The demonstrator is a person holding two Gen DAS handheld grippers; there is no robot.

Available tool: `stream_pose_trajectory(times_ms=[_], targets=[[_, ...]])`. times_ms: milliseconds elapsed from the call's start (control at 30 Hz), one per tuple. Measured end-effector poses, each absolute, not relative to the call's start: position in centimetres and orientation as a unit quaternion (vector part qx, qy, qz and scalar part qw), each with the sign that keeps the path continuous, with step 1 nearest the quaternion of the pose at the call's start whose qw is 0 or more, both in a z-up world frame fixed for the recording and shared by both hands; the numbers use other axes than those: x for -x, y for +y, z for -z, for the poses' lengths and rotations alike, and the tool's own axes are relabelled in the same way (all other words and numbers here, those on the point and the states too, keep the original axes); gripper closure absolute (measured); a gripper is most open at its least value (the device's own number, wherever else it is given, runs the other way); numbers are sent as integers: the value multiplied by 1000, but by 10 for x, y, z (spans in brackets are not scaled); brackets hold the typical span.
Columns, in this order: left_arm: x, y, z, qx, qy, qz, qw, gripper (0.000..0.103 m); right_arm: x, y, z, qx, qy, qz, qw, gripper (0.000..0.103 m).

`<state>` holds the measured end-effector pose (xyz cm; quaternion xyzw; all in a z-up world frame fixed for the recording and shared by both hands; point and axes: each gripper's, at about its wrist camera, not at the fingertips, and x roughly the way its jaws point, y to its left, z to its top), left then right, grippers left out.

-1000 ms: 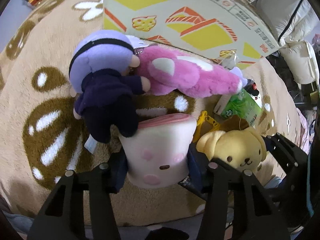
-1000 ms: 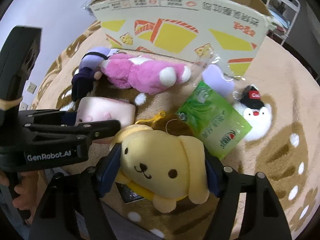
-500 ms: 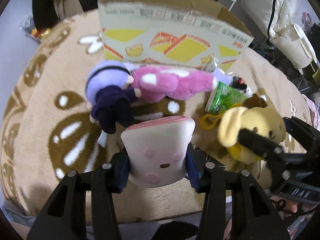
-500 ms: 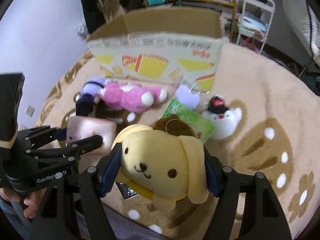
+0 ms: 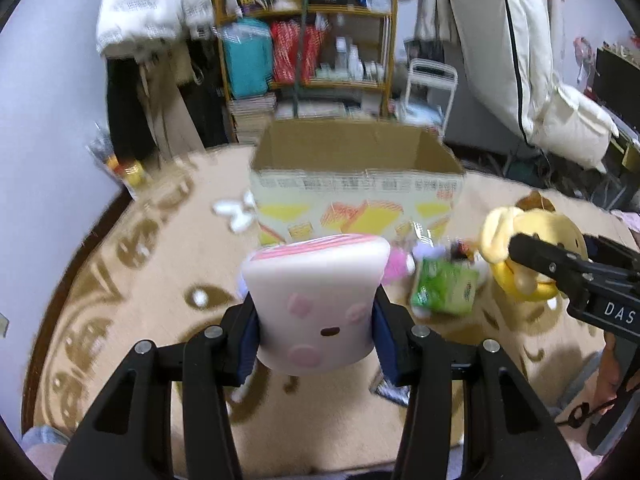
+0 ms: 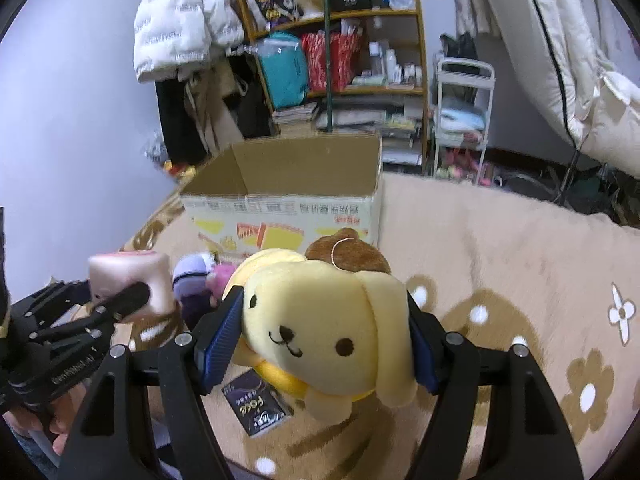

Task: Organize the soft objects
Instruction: 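Lift marshmallow plush with left tool while right tool lifts dog plush over box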

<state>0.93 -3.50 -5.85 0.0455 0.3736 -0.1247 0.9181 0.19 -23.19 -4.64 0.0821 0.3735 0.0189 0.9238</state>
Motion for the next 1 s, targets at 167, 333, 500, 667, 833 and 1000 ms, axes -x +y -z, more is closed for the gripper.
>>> stream_pose_trajectory(times_ms=[167, 333, 500, 667, 833, 1000], targets=[[-7, -26, 36, -42, 322, 113, 939, 56, 1, -232, 35, -78, 340, -10, 937, 27], [-14, -31, 17, -57, 289, 120, 948, 56, -5, -232, 21, -66, 300, -12, 952, 27], [-18, -36, -1, -71, 248, 121, 959, 55, -16, -222, 6, -35, 262, -17, 964, 27], [-32, -40, -22, -67, 219, 124, 965, 55, -37, -221, -7, -25, 250, -21, 968, 26], [-55, -42, -37, -66, 203, 114, 970, 55, -60, -226, -22, -17, 230, -13, 973, 26], [-78, -45, -40, -66, 191, 105, 974, 55, -83, -231, -30, -18, 212, -5, 977, 26]])
